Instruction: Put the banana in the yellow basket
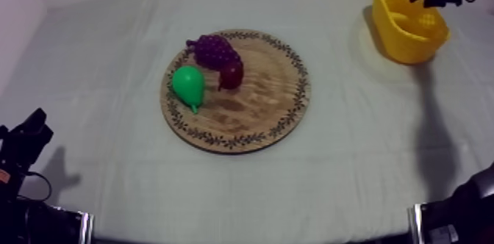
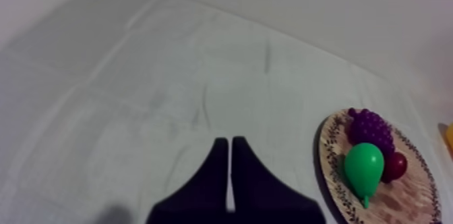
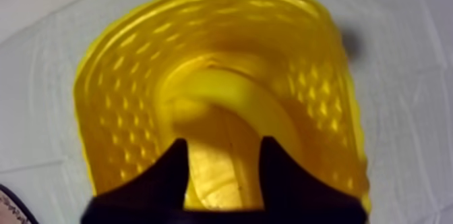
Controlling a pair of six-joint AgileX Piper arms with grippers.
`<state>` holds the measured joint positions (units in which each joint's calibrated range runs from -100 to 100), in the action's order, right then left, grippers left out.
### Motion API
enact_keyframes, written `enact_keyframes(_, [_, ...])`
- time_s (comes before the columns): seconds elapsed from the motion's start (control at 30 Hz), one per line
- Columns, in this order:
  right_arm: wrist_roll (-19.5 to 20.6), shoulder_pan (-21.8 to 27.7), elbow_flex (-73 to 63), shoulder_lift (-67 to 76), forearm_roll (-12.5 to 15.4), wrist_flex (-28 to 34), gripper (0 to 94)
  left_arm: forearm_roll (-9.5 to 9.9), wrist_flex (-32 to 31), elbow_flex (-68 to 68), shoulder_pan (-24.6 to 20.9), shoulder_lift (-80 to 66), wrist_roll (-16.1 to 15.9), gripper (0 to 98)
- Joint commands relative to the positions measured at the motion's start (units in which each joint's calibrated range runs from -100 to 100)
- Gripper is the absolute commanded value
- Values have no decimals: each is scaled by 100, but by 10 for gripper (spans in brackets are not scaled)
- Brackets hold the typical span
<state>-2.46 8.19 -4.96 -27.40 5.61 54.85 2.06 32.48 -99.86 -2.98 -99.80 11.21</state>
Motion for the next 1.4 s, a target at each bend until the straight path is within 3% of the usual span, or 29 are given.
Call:
enact_keyframes(0.0, [-80,4,459,396,36,-361,140,1,2,-3,-3,-3,-1,1])
enact_keyframes(0.17, [-642,-17,1785,1476,416,-1217,26,1,2,-3,-3,-3,-2,1])
enact_keyframes(0.53, [-1902,-186,4941,4274,1360,-2517,3,1,2,-3,-3,-3,-1,1])
enact_keyframes(0.63, [-2104,-270,5893,5102,1570,-2982,2,1,2,-3,-3,-3,-1,1])
enact_keyframes(0.8, [-2212,-585,7498,6541,1673,-3619,2,1,2,-3,-3,-3,-1,1])
enact_keyframes(0.93, [-2109,-756,8533,7728,1608,-3711,2,1,2,-3,-3,-3,-2,1])
enact_keyframes(1.1, [-1324,-833,9252,8986,906,-3205,2,1,2,-3,-3,-3,-1,1])
enact_keyframes(1.37, [-694,-730,10223,10771,352,-2703,6,1,2,-3,-3,-3,-1,1])
